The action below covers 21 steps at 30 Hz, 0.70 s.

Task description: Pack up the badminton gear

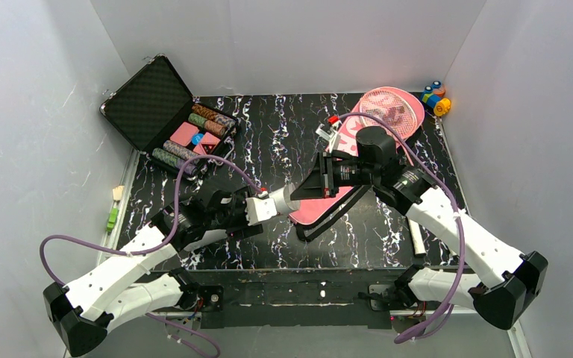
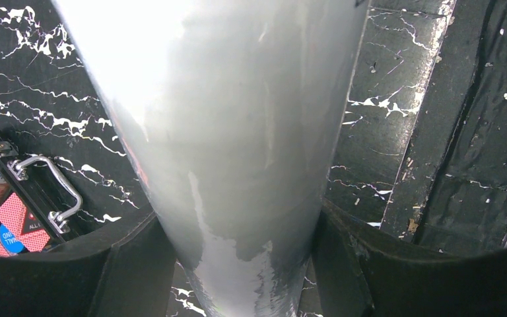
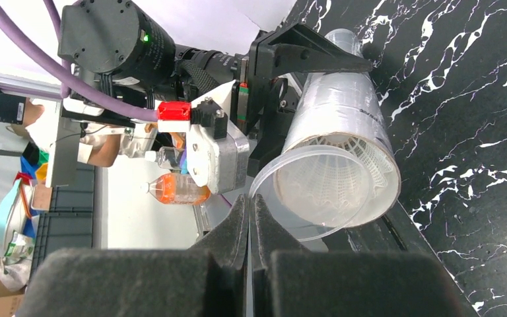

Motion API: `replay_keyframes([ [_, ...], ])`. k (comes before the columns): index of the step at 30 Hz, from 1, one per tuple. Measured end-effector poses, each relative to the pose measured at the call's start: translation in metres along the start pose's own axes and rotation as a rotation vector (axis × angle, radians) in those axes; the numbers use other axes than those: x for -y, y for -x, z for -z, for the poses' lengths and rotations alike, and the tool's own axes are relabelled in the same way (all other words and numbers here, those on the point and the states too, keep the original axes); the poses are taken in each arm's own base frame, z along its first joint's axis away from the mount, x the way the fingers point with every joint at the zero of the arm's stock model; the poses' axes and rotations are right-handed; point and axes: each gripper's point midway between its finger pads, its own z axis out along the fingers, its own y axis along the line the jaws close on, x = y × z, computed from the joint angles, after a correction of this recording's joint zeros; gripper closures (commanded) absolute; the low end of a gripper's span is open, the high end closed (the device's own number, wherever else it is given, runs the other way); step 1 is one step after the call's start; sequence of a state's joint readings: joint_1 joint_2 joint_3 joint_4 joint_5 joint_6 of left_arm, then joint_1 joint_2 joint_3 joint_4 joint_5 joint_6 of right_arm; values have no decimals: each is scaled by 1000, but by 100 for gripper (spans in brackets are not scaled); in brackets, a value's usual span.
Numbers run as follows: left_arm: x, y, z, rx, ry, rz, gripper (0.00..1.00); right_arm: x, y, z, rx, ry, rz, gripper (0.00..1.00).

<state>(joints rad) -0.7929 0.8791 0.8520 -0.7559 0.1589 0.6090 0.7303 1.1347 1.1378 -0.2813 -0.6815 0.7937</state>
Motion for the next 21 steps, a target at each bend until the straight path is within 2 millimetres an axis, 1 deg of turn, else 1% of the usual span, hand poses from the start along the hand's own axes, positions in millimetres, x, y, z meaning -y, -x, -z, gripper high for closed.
replay_keyframes([
  [17,1,0,0,-2,-3,0,53,15,-4,-13,-38,-24,-28,99],
  [21,1,-1,0,-3,-3,0,53,15,-4,-15,-39,-14,-28,99],
])
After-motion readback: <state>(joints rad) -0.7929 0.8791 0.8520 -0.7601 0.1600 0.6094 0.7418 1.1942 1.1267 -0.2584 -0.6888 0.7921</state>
